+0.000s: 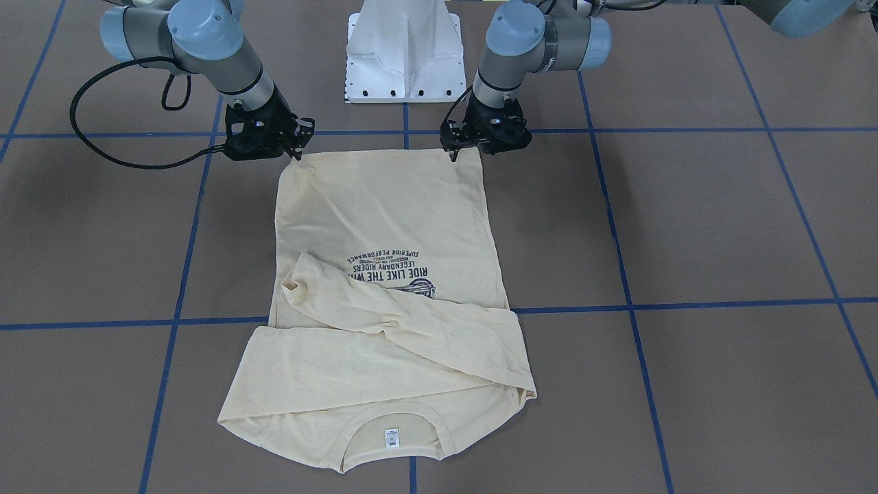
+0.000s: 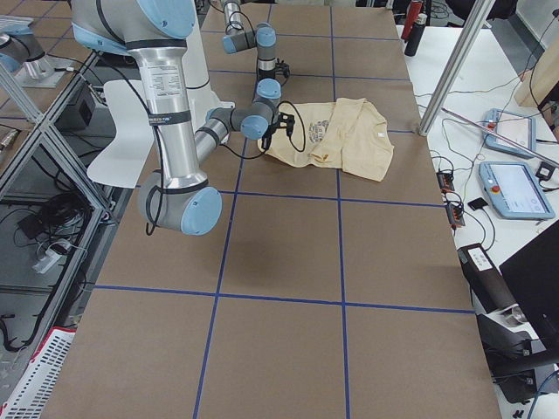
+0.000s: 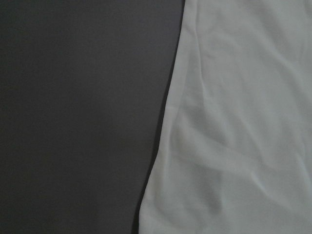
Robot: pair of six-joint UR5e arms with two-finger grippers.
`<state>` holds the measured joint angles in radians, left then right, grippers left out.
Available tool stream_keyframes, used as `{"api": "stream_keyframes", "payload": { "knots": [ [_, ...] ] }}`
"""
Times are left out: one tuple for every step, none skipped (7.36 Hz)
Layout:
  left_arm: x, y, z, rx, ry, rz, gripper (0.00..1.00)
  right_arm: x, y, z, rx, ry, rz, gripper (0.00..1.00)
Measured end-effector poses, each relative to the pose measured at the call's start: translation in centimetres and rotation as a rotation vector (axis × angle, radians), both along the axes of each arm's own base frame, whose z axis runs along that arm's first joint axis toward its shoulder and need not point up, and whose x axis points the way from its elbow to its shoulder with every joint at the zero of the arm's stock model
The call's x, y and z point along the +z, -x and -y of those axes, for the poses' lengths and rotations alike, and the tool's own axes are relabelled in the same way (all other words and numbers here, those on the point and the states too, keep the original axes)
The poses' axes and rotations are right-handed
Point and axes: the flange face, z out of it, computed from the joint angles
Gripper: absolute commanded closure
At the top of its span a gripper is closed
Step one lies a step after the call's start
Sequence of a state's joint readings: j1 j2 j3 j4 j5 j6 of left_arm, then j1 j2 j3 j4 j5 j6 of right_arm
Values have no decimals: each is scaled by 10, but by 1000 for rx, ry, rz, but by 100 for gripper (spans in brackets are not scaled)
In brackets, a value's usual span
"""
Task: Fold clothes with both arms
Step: 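Grasp both side edges of the shirt near the hem with both grippers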
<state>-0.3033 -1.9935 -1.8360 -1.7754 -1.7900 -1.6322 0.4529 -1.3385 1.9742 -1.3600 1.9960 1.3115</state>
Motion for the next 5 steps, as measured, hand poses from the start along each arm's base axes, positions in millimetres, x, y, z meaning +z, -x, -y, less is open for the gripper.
{"api": "stream_keyframes", "payload": {
  "knots": [
    [1, -1, -1, 3, 2, 5, 37, 0, -1, 1, 2, 0, -1, 100],
    [2, -2, -2, 4, 2, 8, 41, 0, -1, 2, 4, 0, -1, 100],
    [2, -2, -2, 4, 2, 8, 44, 0, -2, 2, 5, 0, -1, 100],
    [2, -2, -2, 5, 2, 9, 44, 0, -2, 3, 7, 0, -1, 100],
    [2, -2, -2, 6, 2, 10, 44, 0, -3, 4, 9, 0, -1, 100]
  ]
}}
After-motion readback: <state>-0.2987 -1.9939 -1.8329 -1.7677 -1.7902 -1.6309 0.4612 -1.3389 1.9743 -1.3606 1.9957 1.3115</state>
